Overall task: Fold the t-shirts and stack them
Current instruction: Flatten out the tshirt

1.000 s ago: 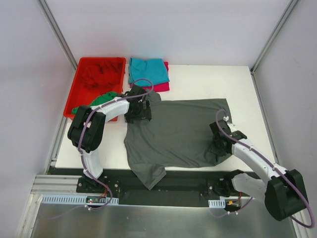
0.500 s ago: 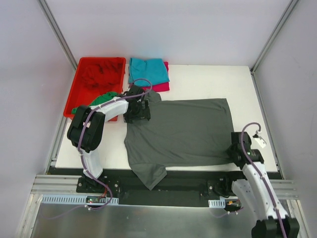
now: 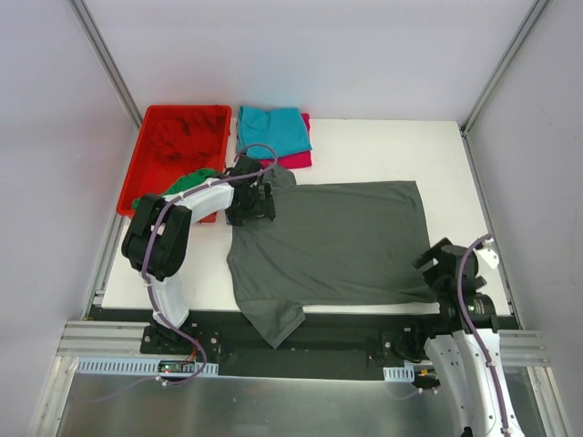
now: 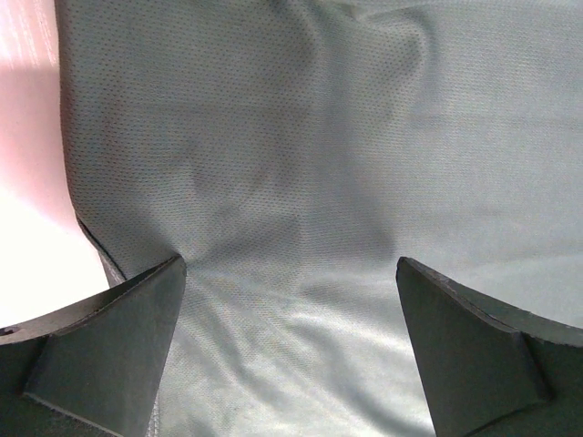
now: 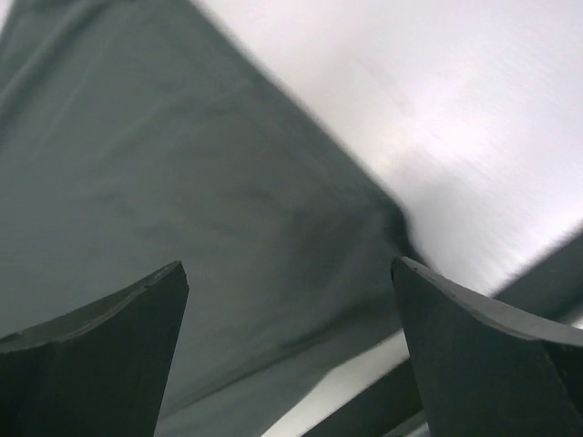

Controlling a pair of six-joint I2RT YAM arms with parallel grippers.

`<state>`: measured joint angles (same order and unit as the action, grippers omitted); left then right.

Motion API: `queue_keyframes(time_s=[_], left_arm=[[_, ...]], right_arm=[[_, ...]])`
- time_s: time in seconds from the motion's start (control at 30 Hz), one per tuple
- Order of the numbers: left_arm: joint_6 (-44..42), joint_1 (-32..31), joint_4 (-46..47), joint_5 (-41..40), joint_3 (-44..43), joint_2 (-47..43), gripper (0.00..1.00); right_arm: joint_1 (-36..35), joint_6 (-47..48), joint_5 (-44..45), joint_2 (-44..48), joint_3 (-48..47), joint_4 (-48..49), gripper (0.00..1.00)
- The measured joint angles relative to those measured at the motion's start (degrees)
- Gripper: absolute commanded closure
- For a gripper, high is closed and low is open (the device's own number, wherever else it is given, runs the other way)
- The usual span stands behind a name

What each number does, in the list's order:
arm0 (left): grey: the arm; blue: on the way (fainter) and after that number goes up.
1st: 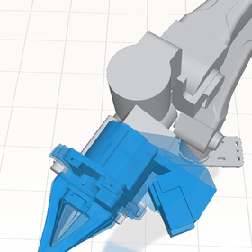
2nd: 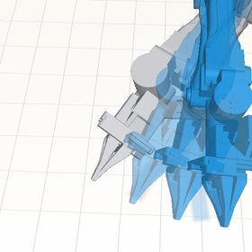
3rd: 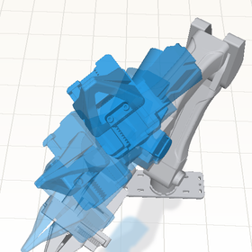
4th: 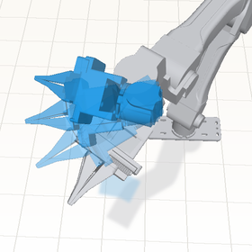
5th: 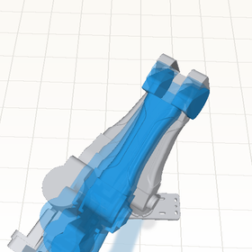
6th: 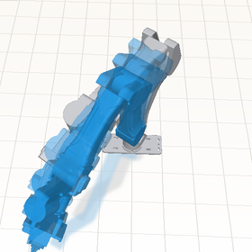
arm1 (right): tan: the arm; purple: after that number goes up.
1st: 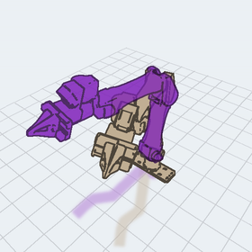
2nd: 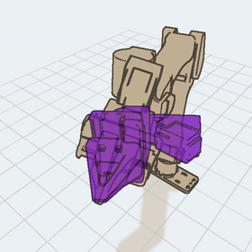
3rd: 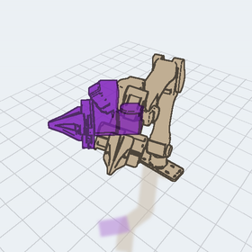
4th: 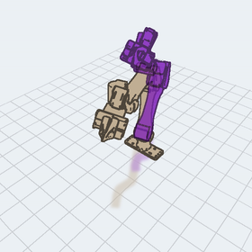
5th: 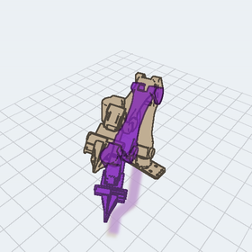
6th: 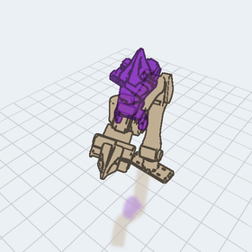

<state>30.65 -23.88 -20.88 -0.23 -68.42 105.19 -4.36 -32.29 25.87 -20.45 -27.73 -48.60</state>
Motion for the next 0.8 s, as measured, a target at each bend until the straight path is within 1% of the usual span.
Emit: queue_keyframes(time_s=[0.13,0.2,0.3,0.43,0.53,0.7,0.8], left_arm=[[0.0,0.0,0.0,1.7,0.1,-0.4,0.01],[0.0,0.0,0.0,2.6,0.7,-1.3,0.01],[0.2,-0.1,0.0,3.1,3.0,-4.5,0.01],[1.3,-0.5,-0.3,3.0,6.1,-10.9,0.01],[1.9,-0.9,-0.1,3.0,7.0,-12.6,0.01],[2.2,-1.2,0.3,3.0,7.6,-9.1,0.01],[2.4,-0.8,0.0,3.3,6.6,-5.0,0.01]], right_arm=[[0.0,4.9,-15.3,-4.9,0.8,10.8,0.04],[0.0,7.2,-24.2,-12.0,1.2,17.7,0.04],[0.0,10.5,-30.3,-22.8,0.0,22.4,0.04],[0.0,14.1,-30.8,-35.5,-3.4,25.3,0.04],[0.0,15.6,-29.1,-44.1,-7.0,27.2,0.04],[0.0,17.1,-26.8,-59.3,-13.5,30.2,0.04],[0.0,17.9,-26.9,-64.9,-17.8,30.9,0.04]])
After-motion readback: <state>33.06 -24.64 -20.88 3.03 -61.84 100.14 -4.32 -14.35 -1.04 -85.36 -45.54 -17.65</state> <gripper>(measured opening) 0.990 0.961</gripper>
